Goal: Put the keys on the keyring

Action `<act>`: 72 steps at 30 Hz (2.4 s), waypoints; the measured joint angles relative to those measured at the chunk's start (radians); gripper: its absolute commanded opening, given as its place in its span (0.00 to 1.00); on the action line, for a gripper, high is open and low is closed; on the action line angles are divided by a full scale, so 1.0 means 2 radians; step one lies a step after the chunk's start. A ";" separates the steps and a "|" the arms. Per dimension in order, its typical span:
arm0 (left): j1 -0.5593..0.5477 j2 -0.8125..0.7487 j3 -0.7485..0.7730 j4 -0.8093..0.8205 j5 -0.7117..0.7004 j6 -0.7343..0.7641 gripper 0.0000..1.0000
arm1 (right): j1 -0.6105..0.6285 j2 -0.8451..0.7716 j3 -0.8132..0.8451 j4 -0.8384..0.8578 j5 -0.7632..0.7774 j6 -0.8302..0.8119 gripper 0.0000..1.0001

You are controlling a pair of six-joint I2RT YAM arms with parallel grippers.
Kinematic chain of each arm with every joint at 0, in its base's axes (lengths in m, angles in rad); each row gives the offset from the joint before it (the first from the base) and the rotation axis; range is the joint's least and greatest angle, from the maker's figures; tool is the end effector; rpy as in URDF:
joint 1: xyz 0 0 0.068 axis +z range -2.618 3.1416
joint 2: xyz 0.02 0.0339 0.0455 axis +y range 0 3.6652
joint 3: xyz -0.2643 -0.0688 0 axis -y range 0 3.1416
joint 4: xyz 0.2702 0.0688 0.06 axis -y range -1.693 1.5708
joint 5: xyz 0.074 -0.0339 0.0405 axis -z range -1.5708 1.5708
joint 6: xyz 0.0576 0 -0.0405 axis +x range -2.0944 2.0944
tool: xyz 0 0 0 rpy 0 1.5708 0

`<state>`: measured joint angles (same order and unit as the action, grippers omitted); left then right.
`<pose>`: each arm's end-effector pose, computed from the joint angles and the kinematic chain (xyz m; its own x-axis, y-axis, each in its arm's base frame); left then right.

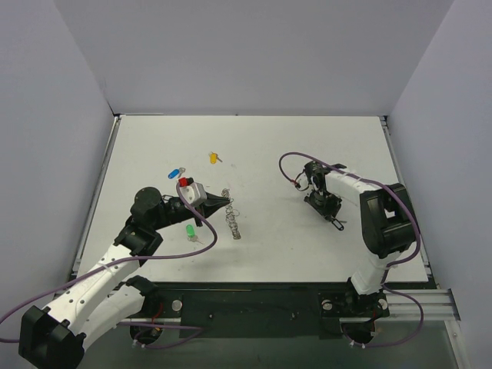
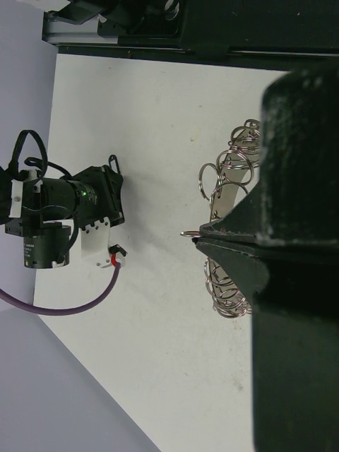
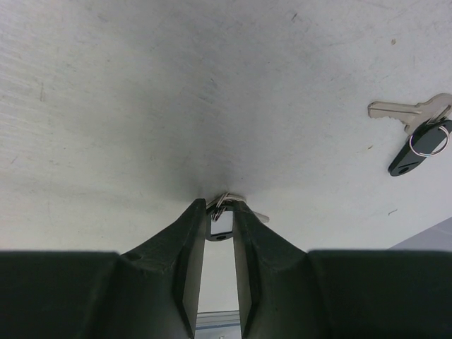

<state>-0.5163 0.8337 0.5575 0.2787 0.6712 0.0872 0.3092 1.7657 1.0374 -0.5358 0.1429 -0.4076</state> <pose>0.1891 -0.1485 0.2935 0.0829 0.0313 -0.9961 0.9237 0.3727 0.0886 0.3381 0.0994 0.1128 -0.7306 -0.6453 -0.2234 -0.5989 0.7626 -0.2443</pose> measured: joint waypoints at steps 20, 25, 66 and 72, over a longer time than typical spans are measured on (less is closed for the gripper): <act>0.000 0.000 0.000 0.000 0.000 0.000 0.00 | 0.000 0.009 0.018 -0.018 0.000 0.008 0.09; 0.000 0.000 0.000 0.000 0.000 0.000 0.00 | 0.000 0.017 0.023 -0.023 -0.001 0.008 0.15; 0.000 0.002 0.000 0.000 0.004 0.002 0.00 | 0.000 0.008 0.021 -0.011 0.000 0.007 0.27; 0.000 0.002 0.000 0.000 0.004 0.002 0.00 | -0.001 0.013 0.023 -0.022 0.000 0.009 0.26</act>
<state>-0.5163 0.8371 0.5575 0.2783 0.6792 0.0902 0.3080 1.7908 1.0824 -0.5800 0.1432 -0.3893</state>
